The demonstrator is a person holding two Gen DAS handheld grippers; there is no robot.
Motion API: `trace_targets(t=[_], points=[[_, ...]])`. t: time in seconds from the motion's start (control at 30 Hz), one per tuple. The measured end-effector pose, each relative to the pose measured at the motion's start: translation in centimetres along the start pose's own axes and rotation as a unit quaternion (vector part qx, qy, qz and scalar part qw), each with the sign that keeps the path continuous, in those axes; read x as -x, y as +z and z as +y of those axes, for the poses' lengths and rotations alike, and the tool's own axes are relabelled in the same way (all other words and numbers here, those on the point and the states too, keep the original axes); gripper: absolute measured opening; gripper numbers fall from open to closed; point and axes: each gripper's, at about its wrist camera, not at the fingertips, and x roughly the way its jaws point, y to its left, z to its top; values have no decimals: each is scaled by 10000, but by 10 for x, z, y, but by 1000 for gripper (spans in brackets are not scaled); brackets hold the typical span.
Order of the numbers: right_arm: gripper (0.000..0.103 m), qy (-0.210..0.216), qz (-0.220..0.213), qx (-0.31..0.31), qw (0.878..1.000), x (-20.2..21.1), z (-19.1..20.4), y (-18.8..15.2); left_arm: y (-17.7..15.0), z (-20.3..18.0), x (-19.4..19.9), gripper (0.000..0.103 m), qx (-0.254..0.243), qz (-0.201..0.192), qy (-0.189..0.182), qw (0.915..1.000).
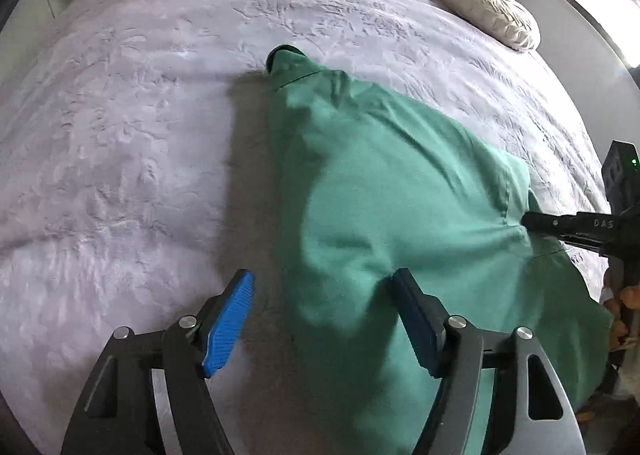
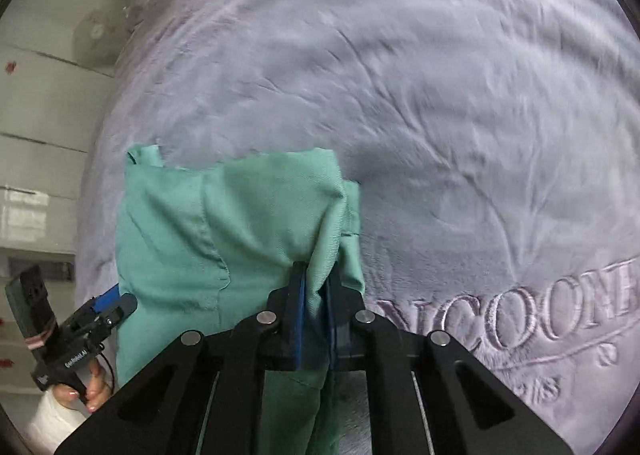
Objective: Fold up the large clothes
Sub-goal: 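Lower the jacket onto the bedspread and open both grippers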
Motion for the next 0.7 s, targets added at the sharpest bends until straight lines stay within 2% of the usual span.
trace_targets(t=[0.17, 0.3, 0.43, 0.53, 0.6, 0.67, 0.7], points=[[11, 45, 0, -217, 9998, 28, -2, -7, -4, -6, 33, 73, -293, 36, 284, 9992], [15, -6, 6, 77, 10000, 66, 16, -30, -25, -11, 61, 73, -452, 183, 135, 9987], [15, 178, 94, 410, 9990, 87, 42, -57, -52, -24, 76, 73, -668, 398, -44, 9970], [15, 383, 255, 793, 9958, 97, 66, -81, -72, -32, 73, 73, -718, 666, -165, 9951], [15, 489, 527, 1024, 9921, 94, 79, -100, -89, -36, 69, 73, -869, 817, -128, 9928], [15, 441, 791, 1151, 9892, 86, 85, -112, -105, -37, 62, 73, -1062, 888, 15, 9904], [15, 283, 918, 1198, 9881, 82, 84, -118, -112, -35, 60, 73, -1071, 887, 52, 9903]])
